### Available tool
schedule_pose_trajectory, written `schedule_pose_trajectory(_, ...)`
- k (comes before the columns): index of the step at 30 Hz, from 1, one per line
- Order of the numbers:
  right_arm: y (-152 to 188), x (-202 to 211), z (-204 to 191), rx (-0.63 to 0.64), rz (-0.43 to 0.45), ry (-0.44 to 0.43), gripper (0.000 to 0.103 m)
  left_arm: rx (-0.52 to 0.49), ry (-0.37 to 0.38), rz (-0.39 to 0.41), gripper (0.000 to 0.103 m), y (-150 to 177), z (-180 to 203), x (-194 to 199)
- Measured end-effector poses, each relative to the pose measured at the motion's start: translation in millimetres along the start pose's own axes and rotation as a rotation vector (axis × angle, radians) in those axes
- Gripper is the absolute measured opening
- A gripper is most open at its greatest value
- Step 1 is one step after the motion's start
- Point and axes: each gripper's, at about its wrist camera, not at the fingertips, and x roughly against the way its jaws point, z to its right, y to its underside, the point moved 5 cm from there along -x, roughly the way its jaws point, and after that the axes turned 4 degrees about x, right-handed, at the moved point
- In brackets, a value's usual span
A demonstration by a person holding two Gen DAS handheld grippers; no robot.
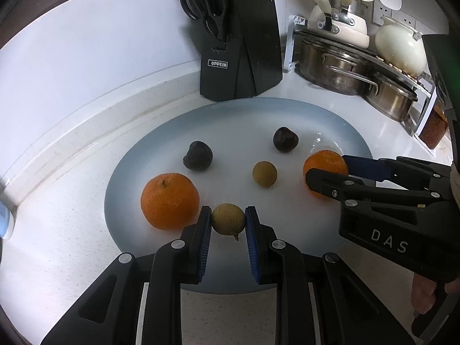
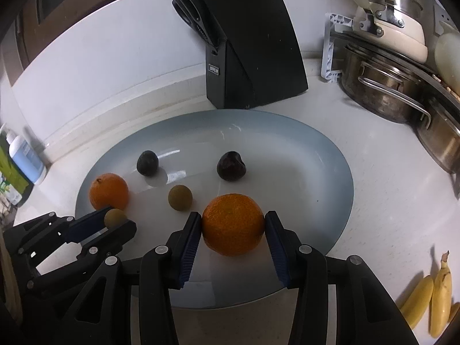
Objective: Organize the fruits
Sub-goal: 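Open the left gripper onto the plate while the right gripper releases the orange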
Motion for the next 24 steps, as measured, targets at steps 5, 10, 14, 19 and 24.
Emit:
schedule_pose_trajectory(5, 0.5, -1.0, -0.8, 0.002, -0.004, 0.002, 0.047, 0.006, 0.009, -0.021, 0.024, 1.6, 0.9, -4.8)
schedule_pose_trajectory(10, 0.2, -1.1, -1.2, 0.004, -0.008, -0.001, 0.047, 0.008, 0.007, -0.021, 0.03, 1.2, 0.7, -3.6)
schedule_pose_trajectory(14, 1.6, 3.1, -0.1, -0.007, -0.007, -0.008, 0.048, 0.015, 0.009, -0.002, 0.043, 0.2, 1.2, 5.3)
schedule_pose_trajectory(19, -2.1, 20.9, -1.1, 0.002, 0.042, 0.02, 0.049, 0.033, -0.006, 0.025, 0.049, -3.0, -2.5, 20.5)
schedule_pose_trajectory(24, -3.3, 45.9, 1.4, 0.006, 0.098, 0.061, 0.056, 0.036, -0.027, 0.067, 0.053, -5.5, -3.6, 43.8)
